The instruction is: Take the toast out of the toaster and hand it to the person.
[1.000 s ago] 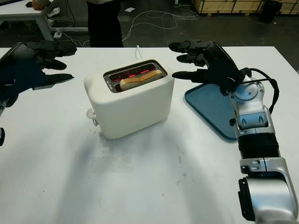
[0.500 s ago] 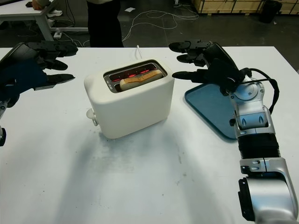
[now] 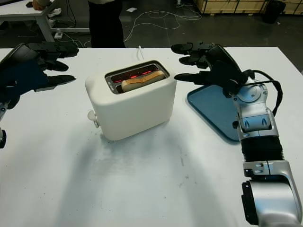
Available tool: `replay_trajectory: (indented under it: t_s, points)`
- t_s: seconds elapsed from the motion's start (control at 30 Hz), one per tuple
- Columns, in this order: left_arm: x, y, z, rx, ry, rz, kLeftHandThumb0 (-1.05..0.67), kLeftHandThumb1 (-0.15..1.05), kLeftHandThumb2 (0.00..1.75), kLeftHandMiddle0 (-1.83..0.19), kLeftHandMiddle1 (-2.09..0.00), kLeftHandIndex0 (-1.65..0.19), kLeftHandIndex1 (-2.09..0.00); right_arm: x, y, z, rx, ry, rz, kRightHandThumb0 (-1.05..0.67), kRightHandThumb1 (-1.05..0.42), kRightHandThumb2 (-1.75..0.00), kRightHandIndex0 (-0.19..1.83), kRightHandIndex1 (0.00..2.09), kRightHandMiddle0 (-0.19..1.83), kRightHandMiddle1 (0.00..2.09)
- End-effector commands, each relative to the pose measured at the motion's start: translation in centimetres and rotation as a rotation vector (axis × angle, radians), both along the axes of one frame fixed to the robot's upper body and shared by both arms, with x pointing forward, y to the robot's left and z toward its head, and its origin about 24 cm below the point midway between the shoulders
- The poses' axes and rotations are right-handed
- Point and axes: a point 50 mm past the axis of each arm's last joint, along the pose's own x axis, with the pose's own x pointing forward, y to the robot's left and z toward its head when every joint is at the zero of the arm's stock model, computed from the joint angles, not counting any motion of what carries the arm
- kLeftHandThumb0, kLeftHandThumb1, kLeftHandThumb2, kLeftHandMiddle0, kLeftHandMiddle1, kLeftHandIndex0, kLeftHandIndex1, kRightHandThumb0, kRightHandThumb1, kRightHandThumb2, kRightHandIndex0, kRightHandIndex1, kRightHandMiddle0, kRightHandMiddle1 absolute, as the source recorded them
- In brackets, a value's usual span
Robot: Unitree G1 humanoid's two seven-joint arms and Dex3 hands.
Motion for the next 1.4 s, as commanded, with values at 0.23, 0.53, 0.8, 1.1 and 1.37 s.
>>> replay_trajectory:
  t_s: [0.23, 0.53, 0.8, 1.1, 1.37]
  points:
    - [-0.19, 0.08, 0.33, 0.018, -0.010, 0.007, -0.31, 0.92, 0.04, -0.32, -0.72, -0.58, -0.03, -0.12, 0.09, -0.11, 0.000, 0.008, -0.009, -0.76, -0.86, 0.00, 0.55, 0.15, 0.58, 0.00]
    - [-0.17, 0.14, 0.21, 0.024, -0.012, 0.009, -0.34, 0.92, 0.04, -0.33, -0.72, -0.58, -0.03, -0.09, 0.10, -0.20, 0.004, 0.005, -0.007, -0.76, -0.86, 0.00, 0.56, 0.13, 0.59, 0.00]
    - [-0.14, 0.12, 0.23, 0.001, -0.023, 0.013, -0.32, 0.91, 0.04, -0.34, -0.72, -0.59, -0.03, -0.04, 0.06, -0.08, -0.001, 0.006, -0.006, -0.77, -0.86, 0.00, 0.57, 0.12, 0.59, 0.00]
    - [-0.08, 0.11, 0.34, -0.003, -0.027, 0.010, -0.31, 0.90, 0.04, -0.34, -0.74, -0.59, -0.03, -0.03, 0.05, -0.10, 0.010, 0.007, -0.004, -0.74, -0.85, 0.00, 0.57, 0.11, 0.59, 0.00]
    - [-0.05, 0.07, 0.34, -0.001, -0.023, 0.011, -0.31, 0.91, 0.04, -0.32, -0.74, -0.59, -0.03, -0.05, 0.09, -0.02, -0.002, 0.001, -0.006, -0.75, -0.85, 0.00, 0.58, 0.10, 0.59, 0.00]
